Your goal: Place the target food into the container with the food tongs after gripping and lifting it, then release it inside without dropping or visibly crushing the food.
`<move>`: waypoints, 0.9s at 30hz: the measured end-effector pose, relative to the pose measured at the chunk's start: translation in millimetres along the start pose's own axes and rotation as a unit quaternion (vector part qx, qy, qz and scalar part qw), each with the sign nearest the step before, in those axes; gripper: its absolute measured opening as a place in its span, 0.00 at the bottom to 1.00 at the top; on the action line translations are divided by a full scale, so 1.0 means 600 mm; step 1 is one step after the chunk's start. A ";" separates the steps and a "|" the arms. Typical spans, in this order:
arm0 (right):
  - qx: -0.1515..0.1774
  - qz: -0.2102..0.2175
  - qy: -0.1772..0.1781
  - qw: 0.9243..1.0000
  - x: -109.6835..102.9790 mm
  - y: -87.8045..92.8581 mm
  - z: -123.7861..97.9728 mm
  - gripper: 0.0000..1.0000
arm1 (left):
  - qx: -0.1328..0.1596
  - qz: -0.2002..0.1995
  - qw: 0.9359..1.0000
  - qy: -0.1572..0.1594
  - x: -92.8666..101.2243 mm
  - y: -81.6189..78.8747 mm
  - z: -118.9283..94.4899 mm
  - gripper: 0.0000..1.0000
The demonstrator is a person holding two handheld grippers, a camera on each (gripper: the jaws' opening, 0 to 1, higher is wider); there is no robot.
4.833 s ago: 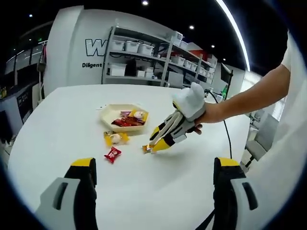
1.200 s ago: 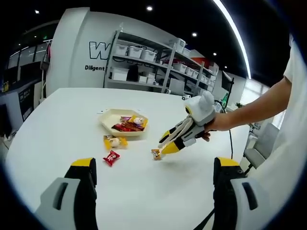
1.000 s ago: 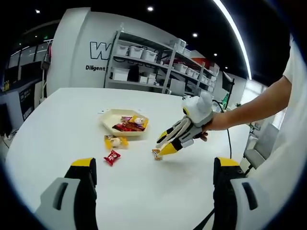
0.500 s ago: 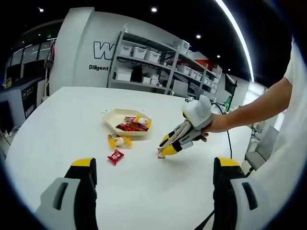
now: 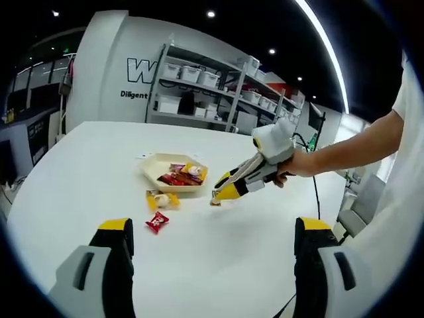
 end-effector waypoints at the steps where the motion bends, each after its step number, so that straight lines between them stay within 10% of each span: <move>1: 0.004 0.000 0.001 1.000 0.004 -0.007 -0.002 0.18 | 0.000 0.001 1.000 0.000 0.000 -0.001 0.000 0.98; 9: 0.055 -0.018 0.051 0.997 0.090 -0.134 -0.017 0.19 | 0.003 0.003 1.000 -0.006 -0.007 -0.006 -0.008 0.98; 27: 0.071 -0.048 0.086 0.993 0.118 -0.163 -0.038 0.22 | 0.006 -0.001 1.000 -0.013 -0.016 -0.009 -0.012 0.98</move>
Point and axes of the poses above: the point that each gripper's makers call its tool centre point, and the gripper's own axes: z roughly forward along the fingers, x roughly to its right, y roughly out of its underside, the point moved 3 cm from there along -z, roughly backward along the fingers, and after that the axes turned 12 degrees about -y, right-handed, at the moved point
